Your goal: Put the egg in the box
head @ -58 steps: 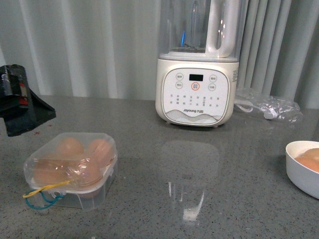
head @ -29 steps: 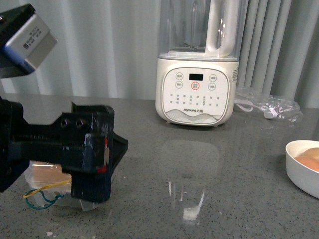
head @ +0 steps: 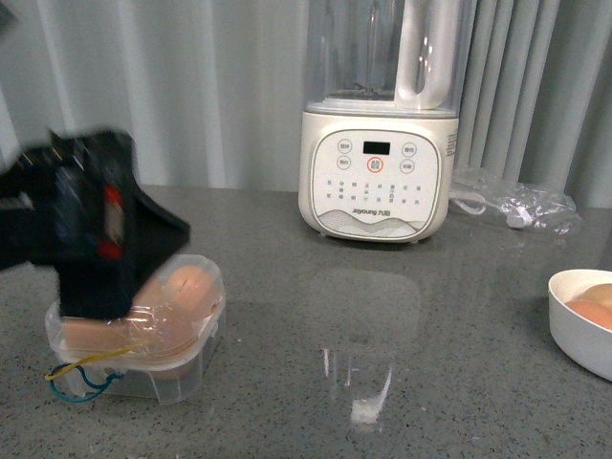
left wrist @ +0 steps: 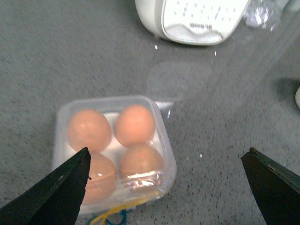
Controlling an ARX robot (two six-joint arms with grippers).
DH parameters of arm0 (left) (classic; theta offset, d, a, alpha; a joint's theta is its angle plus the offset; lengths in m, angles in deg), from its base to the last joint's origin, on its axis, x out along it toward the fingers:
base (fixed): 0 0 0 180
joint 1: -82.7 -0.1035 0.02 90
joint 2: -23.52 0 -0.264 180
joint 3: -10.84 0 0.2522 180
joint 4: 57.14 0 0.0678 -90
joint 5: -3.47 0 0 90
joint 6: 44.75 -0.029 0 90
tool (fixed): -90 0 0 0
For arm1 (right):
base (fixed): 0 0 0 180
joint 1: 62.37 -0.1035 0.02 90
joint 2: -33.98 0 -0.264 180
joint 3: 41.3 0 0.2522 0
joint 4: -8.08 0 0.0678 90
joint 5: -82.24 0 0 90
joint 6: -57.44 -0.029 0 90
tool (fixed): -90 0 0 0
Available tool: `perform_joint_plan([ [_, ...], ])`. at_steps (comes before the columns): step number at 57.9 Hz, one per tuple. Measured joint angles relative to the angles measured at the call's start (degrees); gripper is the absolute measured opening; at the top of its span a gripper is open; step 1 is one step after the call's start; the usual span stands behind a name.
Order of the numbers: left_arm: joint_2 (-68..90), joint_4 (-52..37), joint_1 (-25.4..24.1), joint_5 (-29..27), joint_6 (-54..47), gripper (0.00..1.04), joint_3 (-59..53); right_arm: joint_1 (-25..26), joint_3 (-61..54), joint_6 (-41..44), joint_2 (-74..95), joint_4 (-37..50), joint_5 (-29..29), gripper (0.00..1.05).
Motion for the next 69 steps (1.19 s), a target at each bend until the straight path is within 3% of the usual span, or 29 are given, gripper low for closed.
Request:
perform_joint_plan([
  [12, -11.1, 4.83, -10.4, 3.02, 2.19, 0.98, 0.02, 0.0, 0.0, 0.0, 0.0, 0.0, 0.02, 0.98],
  [28, -23.96, 11.56, -31.63, 18.01, -1.14, 0.98, -8.35, 0.0, 0.0, 0.0, 0.0, 0.0, 0.02, 0.98],
  [33, -23.8, 11.74, -35.6, 19.89, -1.46, 0.98, -9.92, 0.0, 0.0, 0.0, 0.0, 0.0, 0.02, 0.98],
  [38, -24.06, 9.16, -35.76, 18.45, -2.54, 0.95, -11.43, 0.0, 0.0, 0.0, 0.0, 0.0, 0.0, 0.98],
  [42, -25.75, -0.72, -34.34, 14.64, -4.52, 0.82, -15.87, 0.0, 0.0, 0.0, 0.0, 0.0, 0.02, 0.98],
  [46, -27.52, -4.46, -32.87, 13.07, -5.55, 0.72, -18.47, 0.0, 0.0, 0.0, 0.02, 0.0, 0.02, 0.98],
  [62, -36.85, -4.55, -25.53, 5.9, -6.71, 0.05, -27.34, 0.0, 0.0, 0.0, 0.0, 0.0, 0.02, 0.98],
  [69, -40.81, -2.82, -19.39, -0.92, -6.91, 0.04, -29.62, 0.0, 0.0, 0.0, 0.0, 0.0, 0.02, 0.98],
])
